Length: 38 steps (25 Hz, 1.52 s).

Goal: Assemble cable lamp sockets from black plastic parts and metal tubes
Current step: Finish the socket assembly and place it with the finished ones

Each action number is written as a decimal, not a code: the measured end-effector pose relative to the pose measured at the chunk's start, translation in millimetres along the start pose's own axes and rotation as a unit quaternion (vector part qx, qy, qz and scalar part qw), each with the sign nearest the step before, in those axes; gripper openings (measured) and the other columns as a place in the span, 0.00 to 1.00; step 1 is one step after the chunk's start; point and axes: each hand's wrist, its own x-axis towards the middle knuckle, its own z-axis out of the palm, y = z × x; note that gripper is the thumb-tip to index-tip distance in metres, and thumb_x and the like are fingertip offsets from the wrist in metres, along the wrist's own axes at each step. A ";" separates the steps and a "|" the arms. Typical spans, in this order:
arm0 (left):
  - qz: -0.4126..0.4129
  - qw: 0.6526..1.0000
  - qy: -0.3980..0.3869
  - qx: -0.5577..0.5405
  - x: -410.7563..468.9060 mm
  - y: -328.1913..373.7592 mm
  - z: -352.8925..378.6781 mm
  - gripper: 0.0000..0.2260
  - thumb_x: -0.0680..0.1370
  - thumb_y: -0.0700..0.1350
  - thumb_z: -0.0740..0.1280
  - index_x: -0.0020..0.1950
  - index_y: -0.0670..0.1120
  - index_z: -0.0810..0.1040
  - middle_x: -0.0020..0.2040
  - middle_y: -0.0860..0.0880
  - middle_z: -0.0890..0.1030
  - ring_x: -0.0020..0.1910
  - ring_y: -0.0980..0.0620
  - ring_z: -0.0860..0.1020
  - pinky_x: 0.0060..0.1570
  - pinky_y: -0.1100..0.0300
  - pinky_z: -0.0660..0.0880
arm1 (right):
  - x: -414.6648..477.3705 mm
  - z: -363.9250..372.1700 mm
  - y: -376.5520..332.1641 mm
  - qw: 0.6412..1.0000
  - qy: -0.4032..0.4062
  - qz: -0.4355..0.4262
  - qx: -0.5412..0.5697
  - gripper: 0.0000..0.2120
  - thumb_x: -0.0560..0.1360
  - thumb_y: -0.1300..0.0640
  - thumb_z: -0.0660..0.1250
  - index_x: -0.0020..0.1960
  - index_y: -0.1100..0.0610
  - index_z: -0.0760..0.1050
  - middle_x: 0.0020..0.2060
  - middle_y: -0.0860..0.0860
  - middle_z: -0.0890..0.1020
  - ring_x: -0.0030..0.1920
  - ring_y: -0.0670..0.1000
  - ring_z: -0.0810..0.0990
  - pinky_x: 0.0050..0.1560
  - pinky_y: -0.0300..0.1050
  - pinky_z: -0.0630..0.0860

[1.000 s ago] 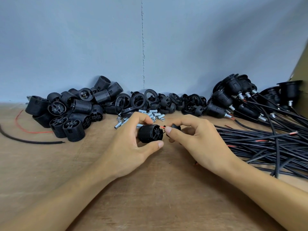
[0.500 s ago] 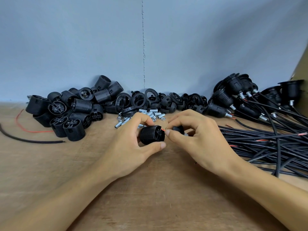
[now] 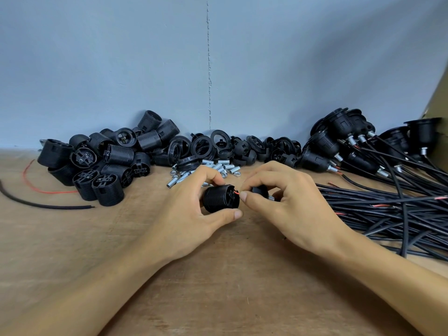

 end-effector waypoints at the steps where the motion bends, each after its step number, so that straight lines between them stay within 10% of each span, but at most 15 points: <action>1: 0.002 1.000 0.000 0.002 0.0 -0.2 0.1 0.24 0.63 0.63 0.77 0.54 0.61 0.73 0.47 0.49 0.84 0.49 0.43 0.83 0.54 0.37 0.79 | -0.1 -0.3 0.2 1.000 0.000 -0.003 -0.001 0.04 0.75 0.57 0.73 0.44 0.49 0.85 0.45 0.42 0.80 0.47 0.43 0.79 0.45 0.30 0.68; 38: 0.067 0.995 -0.038 0.061 -0.9 -1.3 -0.2 0.19 0.68 0.61 0.73 0.55 0.61 0.72 0.52 0.57 0.81 0.55 0.52 0.81 0.57 0.44 0.78 | 0.7 -1.1 5.5 0.998 -0.040 -0.031 -0.037 0.04 0.75 0.57 0.72 0.42 0.51 0.83 0.43 0.44 0.81 0.47 0.45 0.78 0.46 0.32 0.71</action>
